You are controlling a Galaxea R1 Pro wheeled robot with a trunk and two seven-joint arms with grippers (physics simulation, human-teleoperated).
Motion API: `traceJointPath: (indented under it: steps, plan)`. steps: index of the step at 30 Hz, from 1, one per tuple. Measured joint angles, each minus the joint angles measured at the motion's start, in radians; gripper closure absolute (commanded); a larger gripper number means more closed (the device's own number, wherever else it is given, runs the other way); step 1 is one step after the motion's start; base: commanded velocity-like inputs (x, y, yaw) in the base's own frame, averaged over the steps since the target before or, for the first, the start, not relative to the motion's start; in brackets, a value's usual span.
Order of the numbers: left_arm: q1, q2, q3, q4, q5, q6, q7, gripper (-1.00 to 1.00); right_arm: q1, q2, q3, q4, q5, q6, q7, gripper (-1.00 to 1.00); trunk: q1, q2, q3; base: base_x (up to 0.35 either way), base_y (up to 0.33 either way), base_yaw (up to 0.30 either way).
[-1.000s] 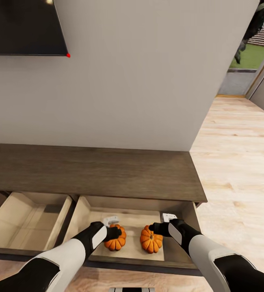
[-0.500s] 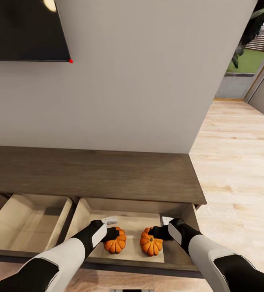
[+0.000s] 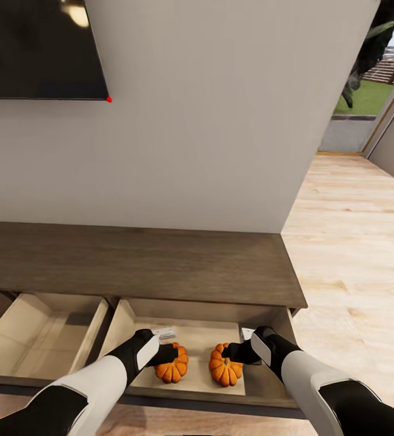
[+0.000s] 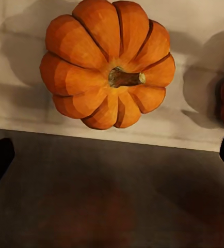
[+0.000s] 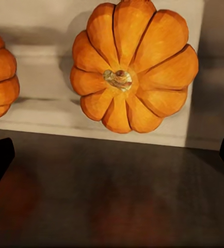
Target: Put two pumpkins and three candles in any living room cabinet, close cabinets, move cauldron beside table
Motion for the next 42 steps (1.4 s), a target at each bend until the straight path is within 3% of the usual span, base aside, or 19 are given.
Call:
traceJointPath:
  steps: [8, 14, 30, 36, 42]
  plan:
    - [0.000, -0.002, 0.001, -0.005, 0.012, 0.075, -0.005, -1.00, 0.000, 0.000, 0.004, 0.000, 0.000, 0.007, 0.001, -1.00, 0.000, 0.000, 0.013, 0.000, 0.000, 0.000]
    - [0.000, -0.004, 0.001, -0.006, 0.036, 0.080, -0.017, -1.00, 0.000, 0.000, 0.005, 0.000, 0.000, 0.019, 0.001, -1.00, 0.000, 0.000, 0.022, 0.000, 0.000, 0.000]
    - [0.000, -0.001, -0.001, -0.006, 0.033, 0.071, -0.014, -1.00, 0.000, 0.000, 0.008, 0.000, 0.001, 0.023, 0.001, -1.00, 0.000, 0.000, 0.048, 0.000, 0.000, 0.000]
    - [0.000, -0.001, -0.001, -0.006, 0.033, 0.070, -0.013, -1.00, 0.000, 0.000, 0.064, 0.000, 0.000, 0.023, 0.001, -1.00, 0.000, 0.000, 0.057, 0.000, 0.000, 0.000]
    - [0.000, -0.001, 0.000, -0.004, 0.033, 0.070, -0.012, -1.00, 0.000, 0.000, 0.084, 0.000, 0.000, 0.023, 0.001, -1.00, 0.000, 0.000, 0.065, 0.000, 0.000, 0.025]
